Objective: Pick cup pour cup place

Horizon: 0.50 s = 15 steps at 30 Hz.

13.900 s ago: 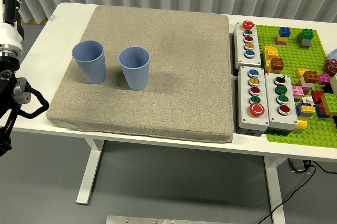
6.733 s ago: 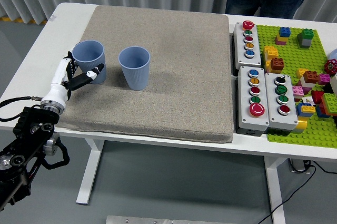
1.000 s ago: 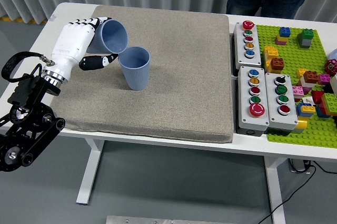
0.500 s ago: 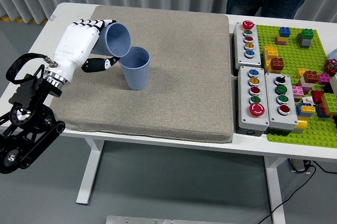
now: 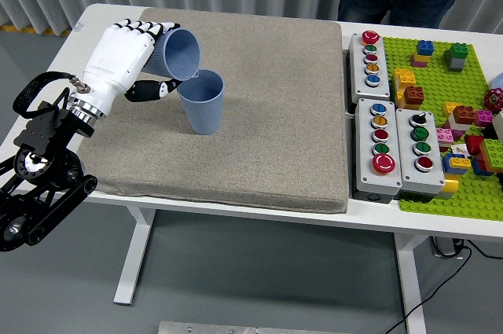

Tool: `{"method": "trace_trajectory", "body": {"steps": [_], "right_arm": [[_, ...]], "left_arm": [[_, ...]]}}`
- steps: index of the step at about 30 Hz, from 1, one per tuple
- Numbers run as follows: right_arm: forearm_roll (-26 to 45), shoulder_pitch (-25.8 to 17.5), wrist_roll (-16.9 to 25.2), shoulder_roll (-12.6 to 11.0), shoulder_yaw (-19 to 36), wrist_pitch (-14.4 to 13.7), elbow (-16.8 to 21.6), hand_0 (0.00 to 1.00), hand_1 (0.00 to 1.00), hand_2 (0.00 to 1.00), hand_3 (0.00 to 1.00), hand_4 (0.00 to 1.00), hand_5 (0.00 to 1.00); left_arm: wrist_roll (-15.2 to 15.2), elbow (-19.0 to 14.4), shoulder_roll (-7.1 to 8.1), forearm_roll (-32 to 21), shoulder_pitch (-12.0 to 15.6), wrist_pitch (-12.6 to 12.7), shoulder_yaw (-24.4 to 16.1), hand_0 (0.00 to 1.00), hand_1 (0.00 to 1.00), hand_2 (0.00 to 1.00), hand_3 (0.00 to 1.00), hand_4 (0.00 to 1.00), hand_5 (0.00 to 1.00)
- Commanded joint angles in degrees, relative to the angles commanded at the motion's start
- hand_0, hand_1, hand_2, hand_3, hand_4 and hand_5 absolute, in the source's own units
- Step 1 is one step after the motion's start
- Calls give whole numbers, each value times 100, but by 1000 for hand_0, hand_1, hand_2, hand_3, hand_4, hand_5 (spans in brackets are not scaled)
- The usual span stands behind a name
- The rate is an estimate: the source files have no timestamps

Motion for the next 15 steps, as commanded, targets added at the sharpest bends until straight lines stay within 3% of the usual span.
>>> {"method": "trace_trajectory", "body": {"steps": [15], "right_arm": [[13, 35, -1, 5, 16, -7, 0, 695, 698, 628, 622, 213, 400]], "left_arm": [[54, -40, 120, 159, -204, -23, 197, 682, 627, 675, 690, 629, 158]]}}
